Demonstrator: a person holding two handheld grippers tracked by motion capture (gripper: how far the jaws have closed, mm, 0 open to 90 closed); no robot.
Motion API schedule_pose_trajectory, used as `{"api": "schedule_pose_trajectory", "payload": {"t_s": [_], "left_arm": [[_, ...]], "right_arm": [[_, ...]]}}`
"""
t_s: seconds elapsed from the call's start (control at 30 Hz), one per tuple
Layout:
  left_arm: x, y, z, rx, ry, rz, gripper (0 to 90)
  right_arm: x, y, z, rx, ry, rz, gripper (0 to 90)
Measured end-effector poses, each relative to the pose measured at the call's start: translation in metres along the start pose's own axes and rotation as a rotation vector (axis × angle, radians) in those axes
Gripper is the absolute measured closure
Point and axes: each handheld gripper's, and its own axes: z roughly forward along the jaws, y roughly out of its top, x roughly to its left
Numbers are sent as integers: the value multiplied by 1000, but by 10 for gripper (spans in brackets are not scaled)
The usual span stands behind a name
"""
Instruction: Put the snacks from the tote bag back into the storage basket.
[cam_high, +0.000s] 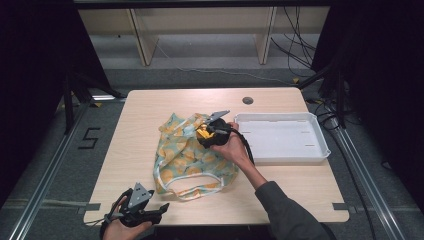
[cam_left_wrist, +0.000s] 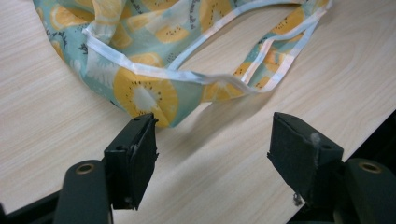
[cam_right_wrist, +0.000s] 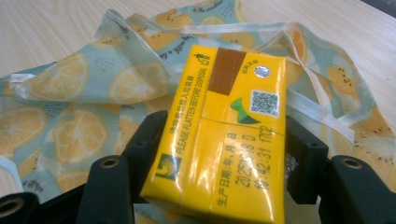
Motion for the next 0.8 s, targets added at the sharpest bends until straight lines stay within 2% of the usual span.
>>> {"api": "schedule_pose_trajectory", "payload": {"t_s": [0.03, 0.07, 0.13, 0.17, 0.2, 0.23, 0.33, 0.37, 0.43, 0.47, 0.5, 0.57, 0.6, 0.63, 0.67, 0.7, 0.73, 0.77, 0.8], "left_arm": [[2, 0, -2, 28, -6, 29, 316], [2, -1, -2, 26, -4, 29, 316], [4, -2, -1, 29, 1, 46, 316], [2, -3, 0, 25, -4, 21, 315], [4, -2, 0, 37, -4, 35, 315], [5, -2, 0, 43, 7, 53, 315], [4, -3, 2, 34, 12, 45, 316], [4, -3, 2, 36, 10, 33, 315], [5, -3, 0, 53, 16, 58, 315], [5, -4, 1, 40, 13, 54, 315], [5, -5, 2, 37, 6, 41, 316], [5, -5, 3, 33, 9, 36, 316], [6, -5, 3, 41, 10, 49, 316], [6, -5, 4, 37, 25, 38, 316], [7, -6, 4, 39, 14, 32, 316], [8, -6, 4, 37, 16, 42, 316], [8, -6, 3, 53, 21, 35, 316], [7, -7, 5, 21, 17, 10, 316], [8, -7, 4, 31, 30, 25, 316]], "right_arm": [[1, 0, 0, 21, -11, 22, 428], [1, 0, 0, 26, 0, 14, 432], [2, -1, 1, 9, -20, 26, 458], [1, -1, 2, -9, -15, -15, 474], [-1, 0, 1, -8, -11, -44, 489], [-1, -1, 2, -19, -19, -38, 495], [0, 0, 1, -7, -25, -40, 503], [2, -1, 3, -23, -28, -34, 505], [2, -1, 3, -29, -40, -47, 509], [3, -1, 2, -16, -34, -25, 510], [3, -1, 2, -25, -42, -27, 512], [5, 0, 0, -1, -36, -16, 515], [4, -1, 2, -26, -44, -52, 516], [5, 1, 1, -14, -46, -61, 517], [7, 1, 1, -19, -56, -46, 518], [8, 1, 2, -25, -56, -57, 519], [8, 2, 1, -20, -63, -79, 520], [9, 4, 1, -34, -61, -86, 521], [9, 6, -1, -14, -46, -93, 521]]}}
